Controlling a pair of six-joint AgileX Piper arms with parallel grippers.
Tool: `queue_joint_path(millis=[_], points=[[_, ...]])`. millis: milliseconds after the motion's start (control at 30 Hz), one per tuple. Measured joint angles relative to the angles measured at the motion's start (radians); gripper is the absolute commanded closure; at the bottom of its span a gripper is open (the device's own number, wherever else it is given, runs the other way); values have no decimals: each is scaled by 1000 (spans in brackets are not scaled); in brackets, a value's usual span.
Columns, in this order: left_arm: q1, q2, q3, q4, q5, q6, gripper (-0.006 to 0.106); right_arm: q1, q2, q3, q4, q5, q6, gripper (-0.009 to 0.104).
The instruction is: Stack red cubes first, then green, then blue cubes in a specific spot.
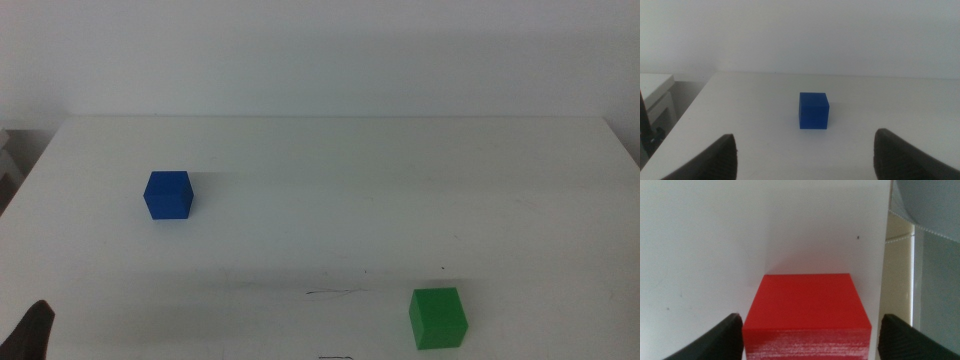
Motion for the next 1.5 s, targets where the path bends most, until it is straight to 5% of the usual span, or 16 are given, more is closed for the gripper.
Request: queue_joint_path(millis=[233, 267, 367, 533, 800, 1133, 1500], points=[[0, 0, 0, 0, 0, 0, 7, 0, 0, 0, 0, -1, -1, 64], [0, 0, 0, 0, 0, 0, 7, 0, 0, 0, 0, -1, -6, 84], [0, 0, 0, 0, 0, 0, 7, 0, 0, -3, 0, 10, -19, 95], [0, 0, 0, 0, 0, 0, 7, 0, -34, -36, 8, 66, -7, 96], [0, 0, 0, 0, 0, 0, 7, 95, -175, -108, -7, 153, 247, 96], [0, 0, 0, 0, 0, 0, 7, 554, -170, -289, -144, 189, 603, 96], [0, 0, 0, 0, 0, 0, 7, 928, 30, -473, -52, 195, 894, 96]])
